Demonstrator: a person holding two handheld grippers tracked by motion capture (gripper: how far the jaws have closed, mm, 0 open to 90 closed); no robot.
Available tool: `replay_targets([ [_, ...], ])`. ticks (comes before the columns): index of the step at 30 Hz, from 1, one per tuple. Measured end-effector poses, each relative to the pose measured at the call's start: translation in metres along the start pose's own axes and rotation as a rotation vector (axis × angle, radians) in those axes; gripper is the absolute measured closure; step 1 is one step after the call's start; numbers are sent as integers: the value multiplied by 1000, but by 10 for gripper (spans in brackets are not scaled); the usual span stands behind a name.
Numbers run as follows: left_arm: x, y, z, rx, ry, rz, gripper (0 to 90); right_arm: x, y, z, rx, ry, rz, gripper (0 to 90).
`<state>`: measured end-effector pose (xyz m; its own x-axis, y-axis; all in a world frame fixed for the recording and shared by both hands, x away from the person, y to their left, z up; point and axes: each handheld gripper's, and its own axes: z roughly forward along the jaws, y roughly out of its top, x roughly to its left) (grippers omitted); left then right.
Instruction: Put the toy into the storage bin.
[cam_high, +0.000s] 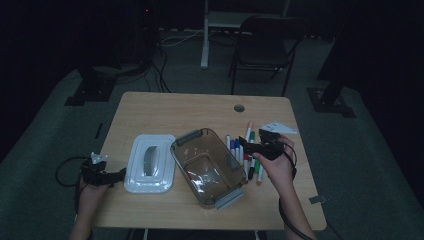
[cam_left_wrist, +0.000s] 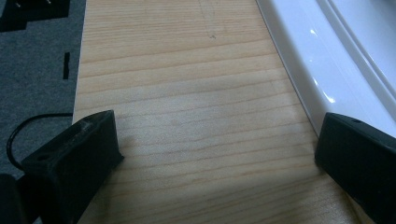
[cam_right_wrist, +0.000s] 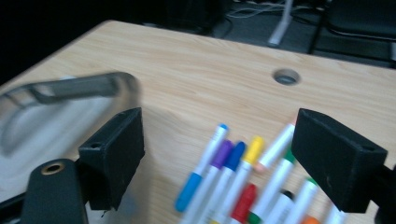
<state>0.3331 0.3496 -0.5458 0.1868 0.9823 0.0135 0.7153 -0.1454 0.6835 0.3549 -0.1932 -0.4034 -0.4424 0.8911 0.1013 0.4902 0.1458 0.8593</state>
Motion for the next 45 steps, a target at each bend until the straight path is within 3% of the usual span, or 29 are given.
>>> replay_targets([
  [3,0,0,0,1,0,1,4,-13,-11,3,8,-66,14,250],
  [8,0,0,0,1,0,2,4,-36,-30,8,61,-125,80,326],
  [10,0,0,0,1,0,1,4,-46,-37,9,74,-163,104,430],
  [14,0,0,0,1,0,1,4,-57,-44,12,92,-177,134,431],
  [15,0,0,0,1,0,2,4,-71,-52,17,100,-214,176,506],
  [16,0,0,0,1,0,1,4,-75,-54,20,114,-217,189,506],
  [21,0,0,0,1,0,1,4,-87,-64,40,187,-275,174,559],
  [23,0,0,0,1,0,1,4,-93,-68,49,215,-277,182,561],
  [33,0,0,0,1,0,1,4,-108,-80,79,299,-316,220,620],
  [45,0,0,0,1,0,1,4,-114,-90,77,329,-376,209,725],
])
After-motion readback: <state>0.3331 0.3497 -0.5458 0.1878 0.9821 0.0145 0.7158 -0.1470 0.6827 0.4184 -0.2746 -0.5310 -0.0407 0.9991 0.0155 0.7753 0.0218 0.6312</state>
